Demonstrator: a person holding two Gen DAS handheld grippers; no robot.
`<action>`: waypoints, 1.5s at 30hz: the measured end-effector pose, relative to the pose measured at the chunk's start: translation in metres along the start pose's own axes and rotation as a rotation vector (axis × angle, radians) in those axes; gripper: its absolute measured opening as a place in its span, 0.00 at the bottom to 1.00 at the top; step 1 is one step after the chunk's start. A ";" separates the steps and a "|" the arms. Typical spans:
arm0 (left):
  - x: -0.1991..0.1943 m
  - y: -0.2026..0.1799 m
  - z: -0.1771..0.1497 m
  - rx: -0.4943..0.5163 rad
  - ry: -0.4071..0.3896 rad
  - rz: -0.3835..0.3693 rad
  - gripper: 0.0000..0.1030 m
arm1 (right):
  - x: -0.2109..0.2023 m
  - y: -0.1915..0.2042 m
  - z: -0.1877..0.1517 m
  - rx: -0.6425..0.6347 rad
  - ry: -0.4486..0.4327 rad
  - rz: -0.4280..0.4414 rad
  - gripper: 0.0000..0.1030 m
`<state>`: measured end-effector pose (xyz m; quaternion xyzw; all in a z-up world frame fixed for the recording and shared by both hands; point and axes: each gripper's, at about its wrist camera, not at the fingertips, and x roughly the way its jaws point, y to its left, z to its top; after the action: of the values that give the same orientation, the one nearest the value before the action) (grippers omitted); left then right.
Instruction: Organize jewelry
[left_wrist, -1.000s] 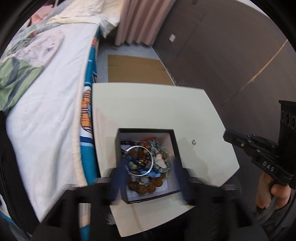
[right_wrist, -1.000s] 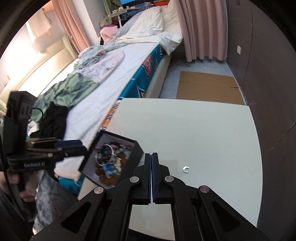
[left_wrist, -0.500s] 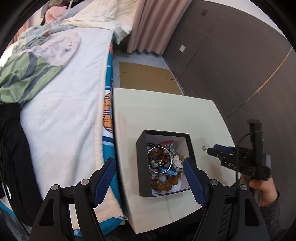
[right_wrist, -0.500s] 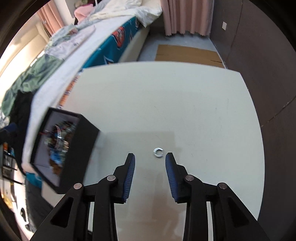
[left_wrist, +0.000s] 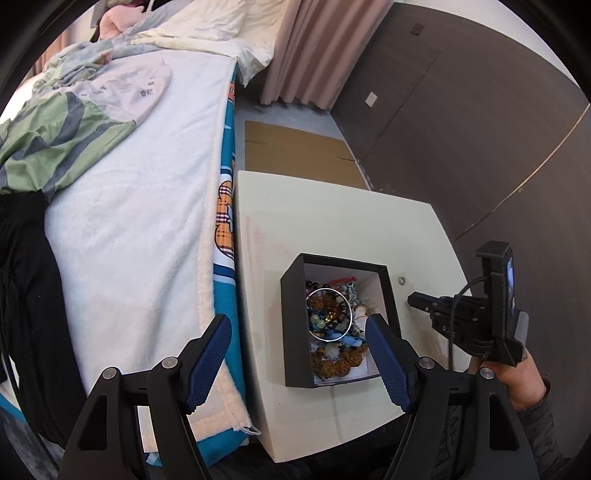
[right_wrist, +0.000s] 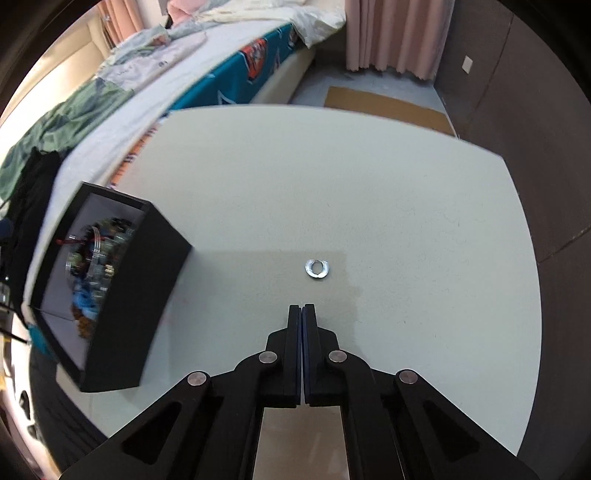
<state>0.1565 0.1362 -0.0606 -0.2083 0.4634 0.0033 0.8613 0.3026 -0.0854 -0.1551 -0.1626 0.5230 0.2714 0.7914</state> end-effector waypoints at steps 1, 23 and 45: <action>0.000 0.000 0.000 0.001 0.000 -0.001 0.73 | -0.004 0.002 0.001 -0.002 -0.008 0.008 0.02; -0.005 0.023 0.000 -0.046 -0.007 0.024 0.73 | 0.023 -0.006 0.028 0.004 0.010 -0.032 0.14; -0.032 0.003 0.001 0.006 -0.086 0.039 0.73 | -0.092 0.062 0.039 -0.083 -0.201 0.215 0.23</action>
<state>0.1388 0.1451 -0.0350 -0.1963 0.4298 0.0276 0.8809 0.2662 -0.0379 -0.0535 -0.1104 0.4436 0.3908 0.7989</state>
